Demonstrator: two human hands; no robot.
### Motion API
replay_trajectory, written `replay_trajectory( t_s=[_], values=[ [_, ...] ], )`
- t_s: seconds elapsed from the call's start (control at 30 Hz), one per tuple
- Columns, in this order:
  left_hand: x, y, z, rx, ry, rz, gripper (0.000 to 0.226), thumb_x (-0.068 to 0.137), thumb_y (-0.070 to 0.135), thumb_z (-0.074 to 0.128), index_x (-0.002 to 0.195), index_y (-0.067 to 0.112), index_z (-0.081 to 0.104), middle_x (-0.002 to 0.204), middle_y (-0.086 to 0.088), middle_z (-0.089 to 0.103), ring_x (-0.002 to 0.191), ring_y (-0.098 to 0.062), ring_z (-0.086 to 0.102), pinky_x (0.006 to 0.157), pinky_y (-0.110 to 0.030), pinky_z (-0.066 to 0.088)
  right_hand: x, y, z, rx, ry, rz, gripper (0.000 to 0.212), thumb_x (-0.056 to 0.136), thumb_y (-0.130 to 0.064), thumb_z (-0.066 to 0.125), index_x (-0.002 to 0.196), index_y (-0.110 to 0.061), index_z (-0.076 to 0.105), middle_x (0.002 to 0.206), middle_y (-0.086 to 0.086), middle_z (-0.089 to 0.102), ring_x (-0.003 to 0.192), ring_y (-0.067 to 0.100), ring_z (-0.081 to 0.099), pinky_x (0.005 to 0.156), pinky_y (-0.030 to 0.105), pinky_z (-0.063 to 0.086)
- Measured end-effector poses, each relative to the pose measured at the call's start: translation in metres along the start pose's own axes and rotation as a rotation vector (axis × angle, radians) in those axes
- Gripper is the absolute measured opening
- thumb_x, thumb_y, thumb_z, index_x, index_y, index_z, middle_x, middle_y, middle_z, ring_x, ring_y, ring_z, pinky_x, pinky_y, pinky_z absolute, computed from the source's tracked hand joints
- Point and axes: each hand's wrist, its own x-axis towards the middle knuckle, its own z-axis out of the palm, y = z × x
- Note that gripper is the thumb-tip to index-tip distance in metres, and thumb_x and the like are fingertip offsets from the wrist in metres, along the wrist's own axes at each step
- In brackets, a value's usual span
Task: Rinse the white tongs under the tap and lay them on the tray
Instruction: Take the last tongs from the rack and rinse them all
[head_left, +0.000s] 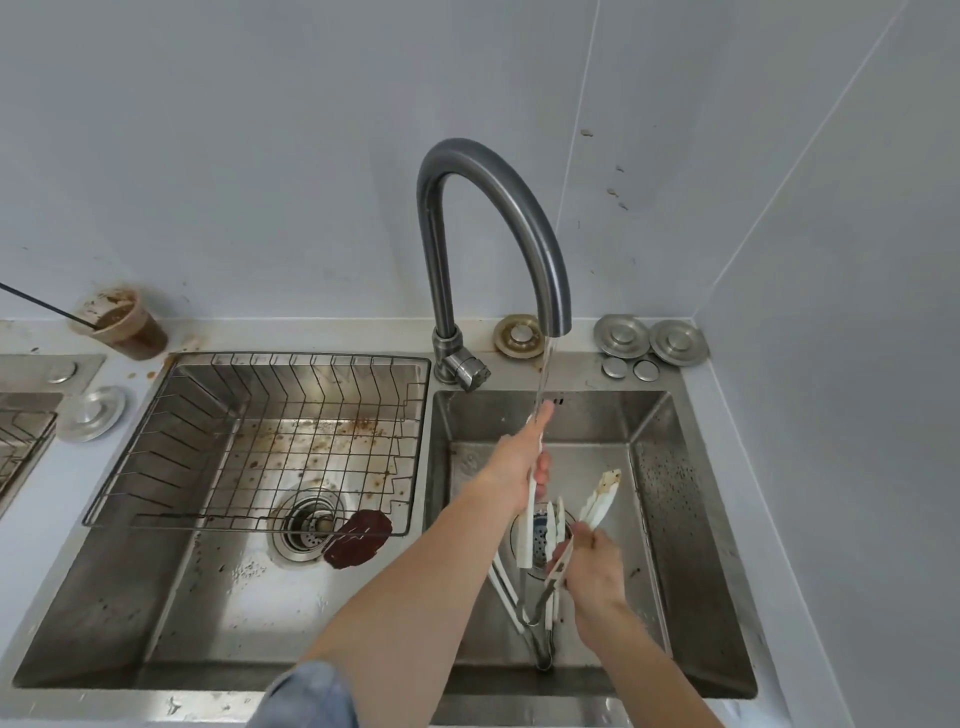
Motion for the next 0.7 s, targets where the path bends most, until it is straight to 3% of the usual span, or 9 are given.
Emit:
replay_trajectory(
  t_s=[0.07, 0.13, 0.3, 0.4, 0.5, 0.7],
  values=[
    [0.001, 0.005, 0.003, 0.075, 0.082, -0.015, 0.072, 0.075, 0.071, 0.057, 0.121, 0.016, 0.054, 0.046, 0.003, 0.035, 0.038, -0.010, 0.026, 0.040, -0.021, 0.020, -0.003, 0.000, 0.005, 0.011, 0.003, 0.013, 0.029, 0.103, -0.022, 0.031, 0.082, -0.015, 0.051, 0.066, 0.009, 0.058, 0.057, 0.021, 0.057, 0.060, 0.039, 0.050],
    [0.001, 0.007, 0.003, 0.094, 0.120, -0.020, 0.068, 0.080, 0.072, 0.048, 0.118, 0.017, 0.056, 0.050, 0.002, 0.036, 0.038, -0.009, 0.027, 0.038, -0.020, 0.021, -0.004, 0.000, 0.009, 0.021, 0.011, 0.013, 0.030, 0.103, -0.021, 0.031, 0.079, -0.017, 0.050, 0.067, 0.010, 0.058, 0.056, 0.021, 0.057, 0.057, 0.036, 0.050],
    [0.001, -0.009, -0.006, -0.100, 0.022, 0.037, 0.049, 0.094, 0.059, 0.036, 0.089, 0.013, 0.054, 0.047, 0.003, 0.038, 0.033, -0.007, 0.031, 0.031, -0.019, 0.025, 0.004, 0.003, 0.003, -0.001, 0.003, -0.004, 0.025, 0.103, -0.021, 0.031, 0.090, -0.013, 0.051, 0.066, 0.008, 0.057, 0.061, 0.023, 0.057, 0.080, 0.050, 0.053],
    [-0.005, -0.022, -0.012, -0.252, -0.062, 0.063, 0.042, 0.098, 0.048, 0.037, 0.090, 0.010, 0.052, 0.049, 0.002, 0.043, 0.035, -0.008, 0.035, 0.033, -0.019, 0.029, 0.007, 0.003, 0.003, 0.024, -0.038, 0.019, 0.023, 0.103, -0.018, 0.031, 0.101, -0.008, 0.052, 0.069, 0.012, 0.058, 0.059, 0.024, 0.059, 0.064, 0.043, 0.055],
    [-0.011, -0.030, -0.017, -0.398, -0.107, 0.140, 0.042, 0.100, 0.042, 0.036, 0.093, 0.008, 0.059, 0.051, 0.002, 0.049, 0.038, -0.009, 0.038, 0.036, -0.019, 0.033, 0.011, 0.000, 0.007, 0.084, -0.042, 0.049, 0.026, 0.102, -0.017, 0.032, 0.101, -0.003, 0.054, 0.071, 0.014, 0.060, 0.056, 0.022, 0.057, 0.050, 0.032, 0.048],
    [-0.016, -0.019, -0.031, -0.516, 0.004, 0.192, 0.048, 0.101, 0.044, 0.031, 0.084, 0.009, 0.059, 0.047, 0.001, 0.046, 0.036, -0.010, 0.037, 0.039, -0.020, 0.032, 0.029, -0.023, 0.019, 0.010, -0.150, 0.020, 0.023, 0.101, -0.016, 0.032, 0.099, -0.003, 0.050, 0.072, 0.013, 0.060, 0.046, 0.018, 0.049, 0.040, 0.028, 0.040]
  ],
)
